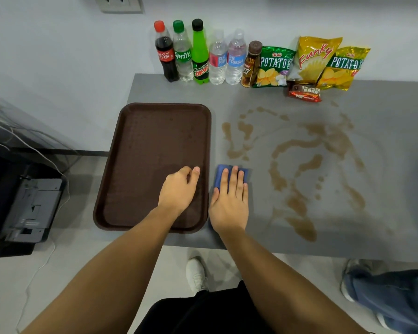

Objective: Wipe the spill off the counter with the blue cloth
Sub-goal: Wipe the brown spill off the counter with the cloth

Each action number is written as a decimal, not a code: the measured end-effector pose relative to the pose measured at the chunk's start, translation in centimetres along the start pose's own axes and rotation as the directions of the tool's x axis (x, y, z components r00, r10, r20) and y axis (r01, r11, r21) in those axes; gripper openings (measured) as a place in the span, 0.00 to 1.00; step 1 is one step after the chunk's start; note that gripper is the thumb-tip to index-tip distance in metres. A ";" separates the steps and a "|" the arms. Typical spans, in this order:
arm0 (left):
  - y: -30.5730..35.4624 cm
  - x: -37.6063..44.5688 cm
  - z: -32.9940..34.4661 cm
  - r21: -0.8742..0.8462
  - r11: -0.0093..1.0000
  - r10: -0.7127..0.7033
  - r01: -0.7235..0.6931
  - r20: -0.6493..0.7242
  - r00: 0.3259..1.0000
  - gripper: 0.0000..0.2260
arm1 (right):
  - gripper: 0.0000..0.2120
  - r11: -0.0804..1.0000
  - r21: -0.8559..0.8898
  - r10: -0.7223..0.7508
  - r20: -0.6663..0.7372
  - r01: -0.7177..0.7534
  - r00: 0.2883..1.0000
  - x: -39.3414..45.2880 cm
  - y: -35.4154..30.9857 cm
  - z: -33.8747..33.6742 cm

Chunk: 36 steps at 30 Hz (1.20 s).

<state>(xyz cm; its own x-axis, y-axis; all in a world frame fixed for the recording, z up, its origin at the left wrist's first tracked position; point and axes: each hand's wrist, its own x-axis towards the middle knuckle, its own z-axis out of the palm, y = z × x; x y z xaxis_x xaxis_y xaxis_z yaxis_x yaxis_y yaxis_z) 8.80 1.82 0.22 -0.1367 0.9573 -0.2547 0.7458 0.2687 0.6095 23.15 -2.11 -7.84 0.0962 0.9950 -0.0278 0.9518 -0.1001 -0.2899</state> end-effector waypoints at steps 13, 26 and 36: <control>0.9 -0.5 0.7 -0.004 0.998 0.066 -0.066 -0.023 0.998 0.19 | 0.29 0.997 0.005 0.074 0.042 -0.074 0.996 5.9 4.8 -2.1; 6.5 -2.1 6.9 0.086 0.967 0.239 -0.239 0.011 0.971 0.14 | 0.31 0.998 -0.050 -0.042 0.008 0.043 0.999 -3.6 8.0 -2.2; 5.8 -2.4 9.2 0.248 0.901 0.366 -0.355 0.002 0.931 0.12 | 0.30 0.989 -0.044 -0.137 0.086 0.142 0.987 4.0 14.0 -4.8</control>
<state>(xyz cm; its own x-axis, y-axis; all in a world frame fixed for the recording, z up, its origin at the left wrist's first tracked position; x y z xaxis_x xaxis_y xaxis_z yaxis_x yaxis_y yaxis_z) 19.43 0.09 -2.57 0.1466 0.9891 -0.0154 0.8826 -0.1238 0.4535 38.21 0.48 -7.45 -0.0611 0.9957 -0.0702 0.9677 0.0418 -0.2485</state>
